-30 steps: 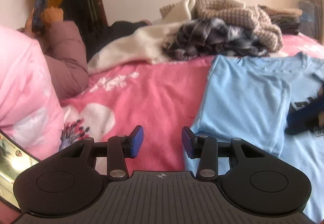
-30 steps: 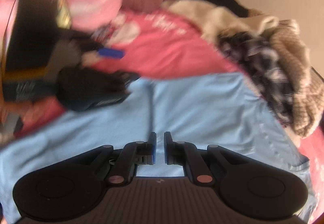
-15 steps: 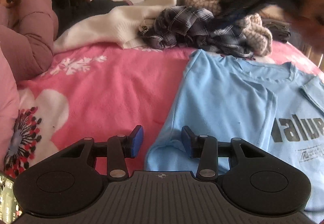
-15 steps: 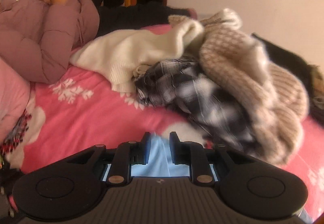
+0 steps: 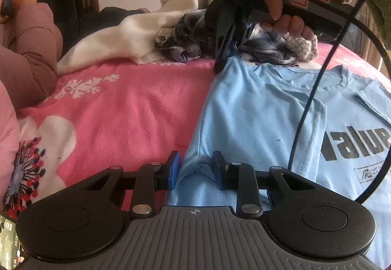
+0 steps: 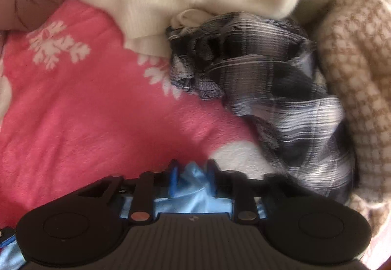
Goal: Fold clothes
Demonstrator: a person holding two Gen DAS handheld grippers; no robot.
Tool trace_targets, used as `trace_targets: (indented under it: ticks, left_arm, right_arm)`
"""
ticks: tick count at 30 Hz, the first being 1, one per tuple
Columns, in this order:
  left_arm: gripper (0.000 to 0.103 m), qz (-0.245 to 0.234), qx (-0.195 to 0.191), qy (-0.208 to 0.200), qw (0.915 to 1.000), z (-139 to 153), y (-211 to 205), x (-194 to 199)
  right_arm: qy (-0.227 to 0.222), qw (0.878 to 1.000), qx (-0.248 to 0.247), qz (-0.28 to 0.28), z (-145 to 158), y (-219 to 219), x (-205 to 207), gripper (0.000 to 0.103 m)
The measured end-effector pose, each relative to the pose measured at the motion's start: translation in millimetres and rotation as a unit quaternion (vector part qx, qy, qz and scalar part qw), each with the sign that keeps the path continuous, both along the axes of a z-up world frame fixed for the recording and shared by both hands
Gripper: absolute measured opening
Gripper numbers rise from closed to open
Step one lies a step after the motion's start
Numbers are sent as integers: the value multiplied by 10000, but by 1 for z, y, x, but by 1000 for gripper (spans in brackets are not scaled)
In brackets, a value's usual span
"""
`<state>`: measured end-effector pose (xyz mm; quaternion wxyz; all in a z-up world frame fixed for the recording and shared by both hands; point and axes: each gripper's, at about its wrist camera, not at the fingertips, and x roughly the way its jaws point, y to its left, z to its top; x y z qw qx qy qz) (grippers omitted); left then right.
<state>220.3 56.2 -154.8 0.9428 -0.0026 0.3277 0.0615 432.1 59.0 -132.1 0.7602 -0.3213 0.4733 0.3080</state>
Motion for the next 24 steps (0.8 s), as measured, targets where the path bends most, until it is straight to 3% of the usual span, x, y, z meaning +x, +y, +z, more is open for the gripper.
trace_targets:
  ticks: [4,9,10,11,12,13,15,16,19,24]
  left_arm:
    - [28,-9,-10,4,10000,0,1,0]
    - [28,-12,39,-4,10000,-1,0,-1]
    - [28,-8,50,-5,10000,-1,-1,-1]
    - [28,-2,58,-4,10000,-1,-1,-1]
    - [28,12,52,0,10000,-1,-1,-1]
    - [28,26,44,5,10000,-1,-1,-1]
    - [28,38,38,12,10000,-1,0,-1]
    - [28,40,42,12,10000,-1,0,-1]
    - [29,47,55,12,10000,-1,0,-2]
    - [30,68,44,12,10000,-1,1,-2]
  right_arm:
    - [-402,9969,96,-669,12,-13,9,3]
    - [-2,9969,375,-694,23,-17,9,7]
    - [64,9969,384,-683,23,-15,8,15]
    - [90,9972,336,-666,22,-12,6,34]
    - [93,9976,260,-636,19,-8,4,41]
    - [82,9980,180,-592,16,-4,2,41]
    - [133,9986,8,-505,5,2,-2,25]
    - [178,9985,-54,-519,-1,4,-2,7]
    - [154,9975,13,-692,-8,7,-2,3]
    - [-41,9890,614,-1347,-1,-2,7,3]
